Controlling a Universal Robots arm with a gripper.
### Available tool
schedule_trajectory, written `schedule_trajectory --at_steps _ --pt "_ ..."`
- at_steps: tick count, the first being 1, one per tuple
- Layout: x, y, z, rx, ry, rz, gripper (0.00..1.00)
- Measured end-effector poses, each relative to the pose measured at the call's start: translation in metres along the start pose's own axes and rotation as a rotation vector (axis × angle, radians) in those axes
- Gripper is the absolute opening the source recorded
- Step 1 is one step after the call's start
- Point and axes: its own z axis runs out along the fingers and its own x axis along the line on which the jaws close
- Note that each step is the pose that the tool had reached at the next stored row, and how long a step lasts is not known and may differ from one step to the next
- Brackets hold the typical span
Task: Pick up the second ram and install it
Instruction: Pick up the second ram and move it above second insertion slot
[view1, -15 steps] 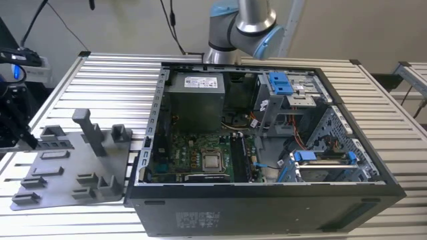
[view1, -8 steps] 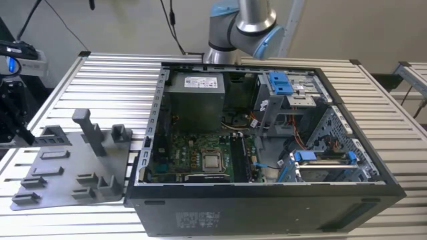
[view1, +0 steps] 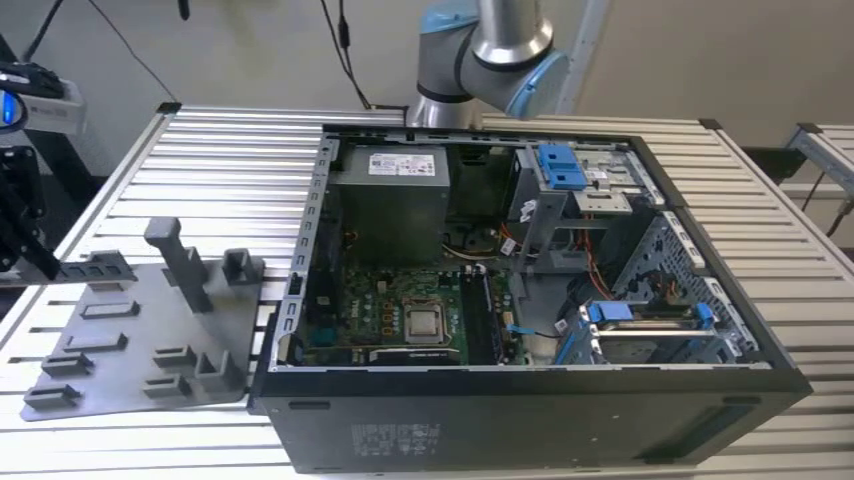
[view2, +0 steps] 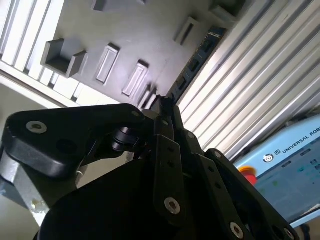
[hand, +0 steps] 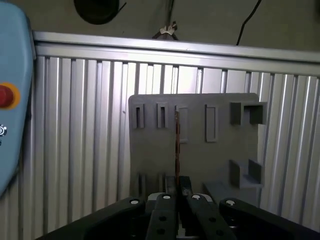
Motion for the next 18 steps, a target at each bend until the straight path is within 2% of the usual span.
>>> schedule_trajectory --at_steps 18 --pt "-0.0016 -0.0007 -0.0331 0.0001 -0.0001 0.000 0.14"
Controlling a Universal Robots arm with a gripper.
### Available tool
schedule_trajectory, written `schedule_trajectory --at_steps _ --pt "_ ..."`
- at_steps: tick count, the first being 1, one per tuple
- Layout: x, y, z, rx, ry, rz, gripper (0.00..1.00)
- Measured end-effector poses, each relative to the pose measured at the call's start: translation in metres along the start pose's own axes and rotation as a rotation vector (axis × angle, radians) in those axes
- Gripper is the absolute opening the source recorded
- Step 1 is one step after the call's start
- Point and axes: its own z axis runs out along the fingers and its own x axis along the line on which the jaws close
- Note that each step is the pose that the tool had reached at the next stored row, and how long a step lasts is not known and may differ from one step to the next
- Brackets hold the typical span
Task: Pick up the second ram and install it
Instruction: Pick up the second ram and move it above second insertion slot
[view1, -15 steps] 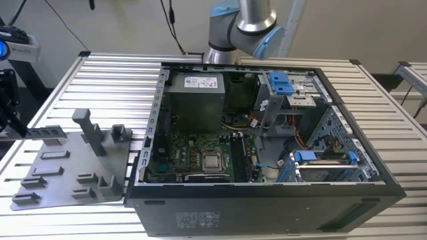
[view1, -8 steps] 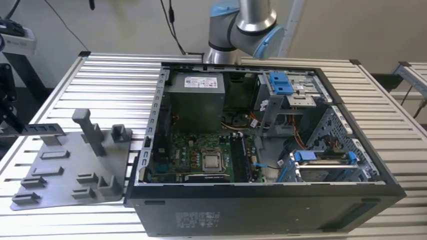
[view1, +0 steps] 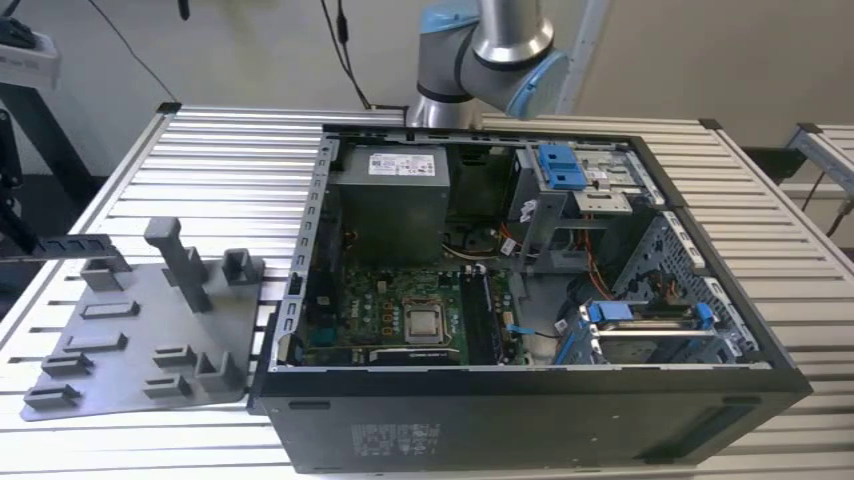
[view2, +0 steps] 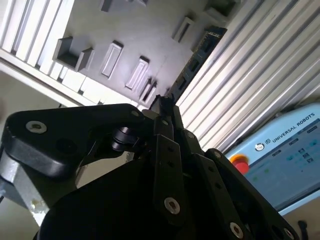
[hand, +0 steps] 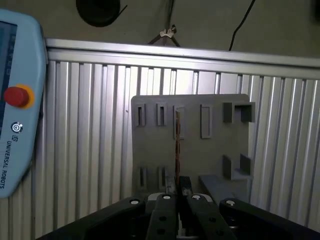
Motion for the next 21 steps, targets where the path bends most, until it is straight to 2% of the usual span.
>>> schedule_trajectory --at_steps 16,21 --pt "-0.0016 -0.0007 -0.0350 0.0001 0.0000 0.000 0.14" --pt "-0.0019 -0.0008 -0.0397 -0.0001 0.0001 0.000 0.14"
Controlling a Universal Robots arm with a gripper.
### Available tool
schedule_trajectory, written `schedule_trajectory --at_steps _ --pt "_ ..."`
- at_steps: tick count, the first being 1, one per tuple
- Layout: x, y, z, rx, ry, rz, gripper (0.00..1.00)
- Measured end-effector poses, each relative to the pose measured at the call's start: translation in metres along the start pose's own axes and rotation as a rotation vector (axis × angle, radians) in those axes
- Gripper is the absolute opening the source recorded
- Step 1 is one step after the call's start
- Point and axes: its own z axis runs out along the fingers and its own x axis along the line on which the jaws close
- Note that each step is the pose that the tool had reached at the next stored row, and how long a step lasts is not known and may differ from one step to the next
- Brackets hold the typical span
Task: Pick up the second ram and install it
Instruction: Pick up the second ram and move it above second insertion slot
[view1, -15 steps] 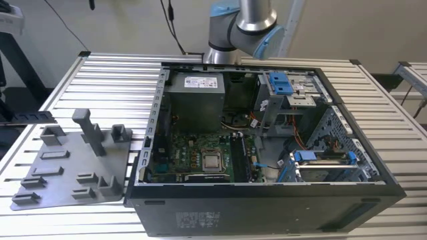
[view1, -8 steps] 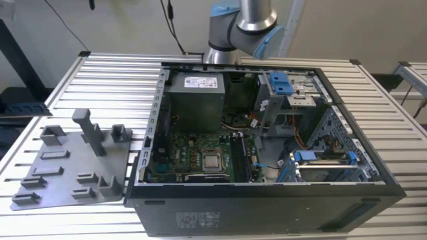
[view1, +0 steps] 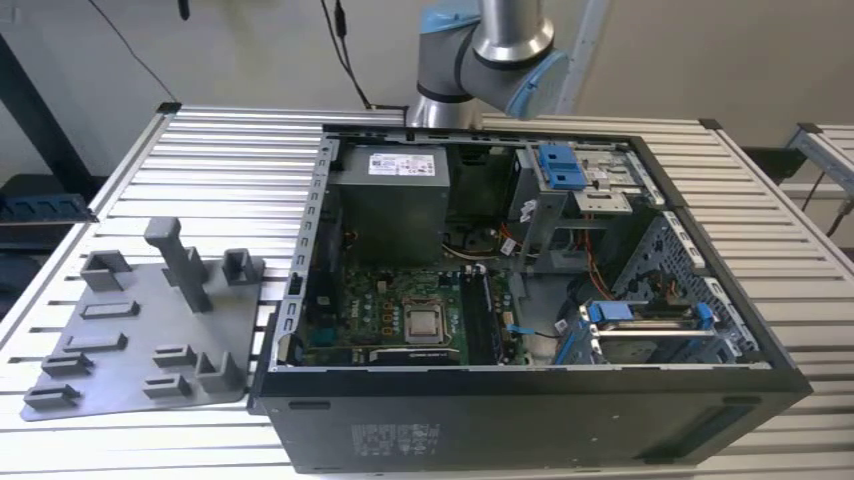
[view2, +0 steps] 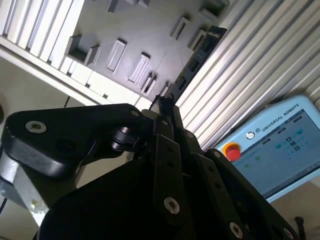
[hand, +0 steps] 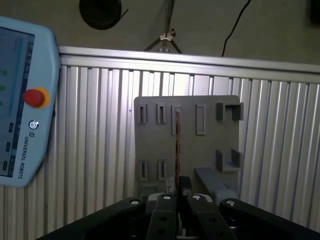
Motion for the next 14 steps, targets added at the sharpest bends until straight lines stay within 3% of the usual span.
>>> schedule_trajectory --at_steps 6,14 --pt "-0.0004 -0.0002 -0.0095 0.0001 0.0000 0.000 0.14" --pt "-0.0005 -0.0004 -0.0097 0.0000 0.0010 0.000 0.14"
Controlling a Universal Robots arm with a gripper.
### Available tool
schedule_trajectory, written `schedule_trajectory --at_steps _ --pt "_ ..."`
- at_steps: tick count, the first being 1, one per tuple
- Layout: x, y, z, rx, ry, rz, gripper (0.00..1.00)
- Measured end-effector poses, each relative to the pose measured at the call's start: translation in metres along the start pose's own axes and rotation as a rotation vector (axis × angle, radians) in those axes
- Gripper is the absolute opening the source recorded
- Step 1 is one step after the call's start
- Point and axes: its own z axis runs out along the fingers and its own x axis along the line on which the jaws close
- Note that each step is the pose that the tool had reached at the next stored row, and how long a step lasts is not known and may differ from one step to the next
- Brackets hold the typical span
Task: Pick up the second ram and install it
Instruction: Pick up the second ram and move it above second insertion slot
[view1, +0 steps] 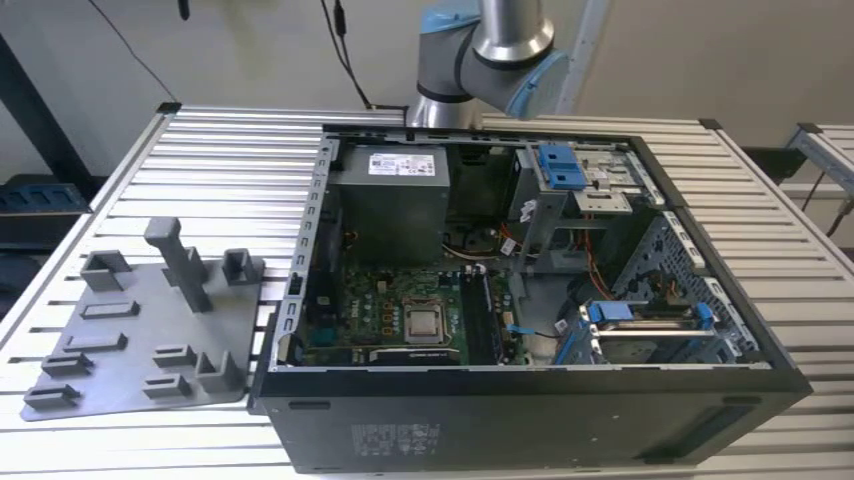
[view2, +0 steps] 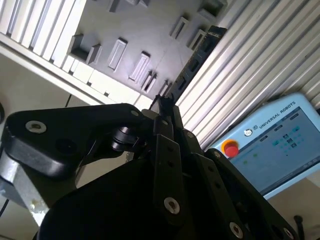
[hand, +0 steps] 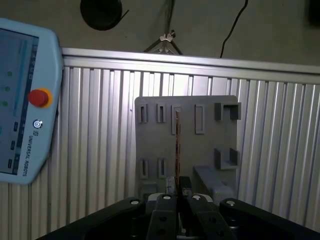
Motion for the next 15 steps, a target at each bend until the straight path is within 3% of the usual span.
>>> schedule_trajectory --at_steps 6,15 --pt "0.0003 -0.0055 0.0000 -0.0006 0.0002 0.000 0.14" --pt "0.0012 -0.0241 0.0003 -0.0033 -0.0001 0.000 0.14"
